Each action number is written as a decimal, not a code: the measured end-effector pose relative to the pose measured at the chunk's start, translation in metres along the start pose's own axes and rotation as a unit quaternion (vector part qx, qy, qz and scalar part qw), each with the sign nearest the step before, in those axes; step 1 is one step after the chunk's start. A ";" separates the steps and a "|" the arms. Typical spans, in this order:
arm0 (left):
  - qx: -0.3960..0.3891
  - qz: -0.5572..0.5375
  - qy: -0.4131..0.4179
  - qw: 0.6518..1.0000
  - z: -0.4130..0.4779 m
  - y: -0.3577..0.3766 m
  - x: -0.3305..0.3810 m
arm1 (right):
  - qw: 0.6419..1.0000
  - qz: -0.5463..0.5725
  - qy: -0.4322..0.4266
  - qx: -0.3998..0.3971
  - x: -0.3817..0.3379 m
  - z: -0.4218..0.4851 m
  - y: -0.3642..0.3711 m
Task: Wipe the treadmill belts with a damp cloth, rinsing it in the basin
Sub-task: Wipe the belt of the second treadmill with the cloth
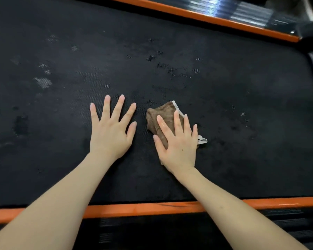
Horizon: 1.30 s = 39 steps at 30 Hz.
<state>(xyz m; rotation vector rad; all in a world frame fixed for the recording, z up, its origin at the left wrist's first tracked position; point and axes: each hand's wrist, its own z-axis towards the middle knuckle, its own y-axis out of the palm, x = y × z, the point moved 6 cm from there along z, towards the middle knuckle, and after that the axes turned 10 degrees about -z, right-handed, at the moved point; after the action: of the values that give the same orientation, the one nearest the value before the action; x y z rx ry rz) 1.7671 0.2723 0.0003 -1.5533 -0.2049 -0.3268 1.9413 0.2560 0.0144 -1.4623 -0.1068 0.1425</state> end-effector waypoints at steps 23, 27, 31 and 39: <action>0.030 -0.031 0.029 0.999 0.010 0.043 0.185 | 0.976 -0.119 0.176 0.052 0.311 -0.034 -0.039; 0.015 -0.026 0.057 0.998 0.045 0.059 0.245 | 0.995 -0.083 0.034 -0.037 0.313 -0.026 -0.023; -0.020 -0.030 0.057 0.998 0.075 0.085 0.290 | 0.999 0.004 0.026 -0.024 0.320 -0.024 -0.021; -0.003 -0.025 0.051 0.998 0.081 0.101 0.293 | 0.989 0.025 0.144 -0.009 0.401 -0.095 -0.034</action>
<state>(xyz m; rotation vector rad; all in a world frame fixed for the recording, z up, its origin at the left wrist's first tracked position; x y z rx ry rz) 2.0820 0.3293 0.0028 -1.5340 -0.1636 -0.4464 2.3528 0.2237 0.0320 -1.4898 0.1637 -0.0303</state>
